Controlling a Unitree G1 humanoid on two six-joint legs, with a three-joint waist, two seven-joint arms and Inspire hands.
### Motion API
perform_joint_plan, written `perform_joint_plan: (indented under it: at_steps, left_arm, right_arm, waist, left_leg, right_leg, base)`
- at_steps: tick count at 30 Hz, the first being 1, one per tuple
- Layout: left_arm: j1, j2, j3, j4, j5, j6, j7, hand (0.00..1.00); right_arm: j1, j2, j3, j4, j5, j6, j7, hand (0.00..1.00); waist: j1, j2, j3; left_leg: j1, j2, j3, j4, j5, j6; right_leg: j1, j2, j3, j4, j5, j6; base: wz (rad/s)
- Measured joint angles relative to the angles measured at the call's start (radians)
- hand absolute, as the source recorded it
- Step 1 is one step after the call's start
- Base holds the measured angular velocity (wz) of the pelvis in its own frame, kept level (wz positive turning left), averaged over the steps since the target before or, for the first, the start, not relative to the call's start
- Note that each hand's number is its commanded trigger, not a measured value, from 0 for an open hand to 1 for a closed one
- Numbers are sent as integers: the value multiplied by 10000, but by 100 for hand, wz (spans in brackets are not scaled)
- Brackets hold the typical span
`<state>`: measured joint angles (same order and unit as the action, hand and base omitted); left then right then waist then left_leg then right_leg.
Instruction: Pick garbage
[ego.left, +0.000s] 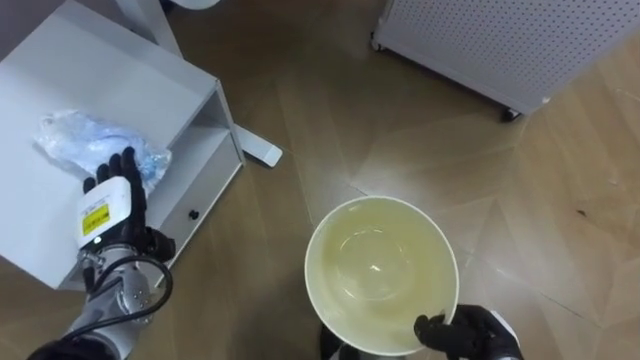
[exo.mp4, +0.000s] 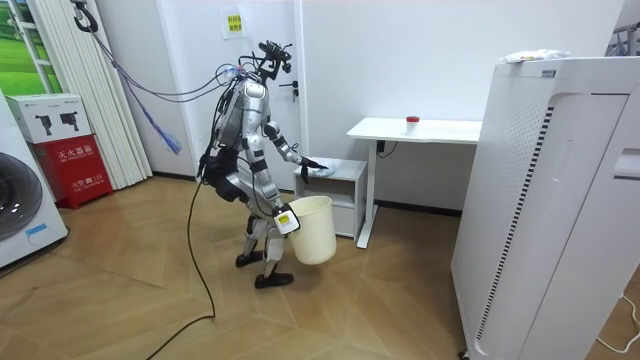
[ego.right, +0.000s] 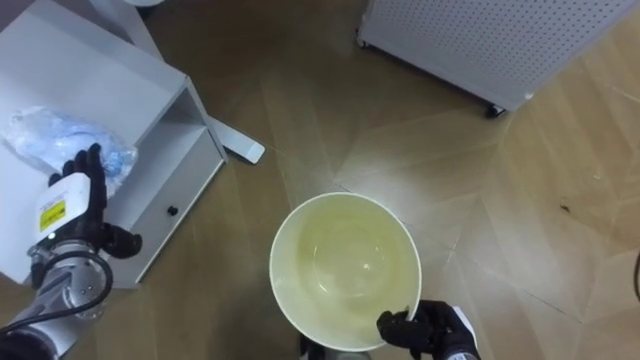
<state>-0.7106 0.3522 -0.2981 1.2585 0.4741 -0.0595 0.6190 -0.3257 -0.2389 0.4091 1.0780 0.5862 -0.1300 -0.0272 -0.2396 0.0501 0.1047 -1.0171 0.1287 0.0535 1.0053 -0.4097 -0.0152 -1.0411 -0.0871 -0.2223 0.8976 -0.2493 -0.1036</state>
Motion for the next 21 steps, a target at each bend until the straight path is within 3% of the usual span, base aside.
perform_joint_plan:
  at_steps: [3, 4, 5, 6, 17, 21]
  left_arm:
    - [-7, 8, -5, 0, 21, 157, 1, 0]
    - [-7, 12, -4, 0, 56, 186, 1, 12]
    - [-7, 28, -5, 0, 191, 255, 2, 34]
    - [-8, 52, -5, -1, 256, 303, 2, 100]
    - [-368, 388, -3, -47, 406, 572, 523, 100]
    - [-382, 385, -9, -94, 409, 605, 505, 100]
  right_arm:
    - [16, -1, -3, -28, 0, 6, -58, 100]
    - [21, -5, -4, -35, 0, 11, -58, 100]
    - [29, -15, -5, -64, 0, 33, -59, 100]
    - [36, -30, -6, -140, 0, 108, -66, 100]
    - [64, -69, -2, -335, -2, 308, -178, 100]
    - [83, -68, 0, -346, -1, 333, -218, 100]
  waist:
    - [-3, -1, -1]
    - [-2, -1, -1]
    - [-2, -1, -1]
    - [-7, -1, -1]
    - [-3, -2, -11]
    - [-3, 1, -13]
  left_leg:
    - [-24, -13, 5, 22, 0, 3]
    - [-26, -14, 6, 23, 0, 3]
    - [-27, -14, 6, 23, 0, 3]
    - [-26, -14, 7, 23, 0, 3]
    - [-10, -18, 9, 44, 0, 1]
    - [2, -17, 7, 46, 0, 0]
  right_leg:
    - [-33, -24, 5, 39, 0, 0]
    - [-35, -26, 5, 43, 0, 0]
    - [-39, -28, 5, 47, -1, -1]
    - [-39, -28, 5, 51, -3, -5]
    - [-29, -35, 8, 78, -6, -10]
    - [-14, -32, 8, 78, -6, -10]
  base:
    - [0]
    - [0]
    - [0]
    - [0]
    - [0]
    - [0]
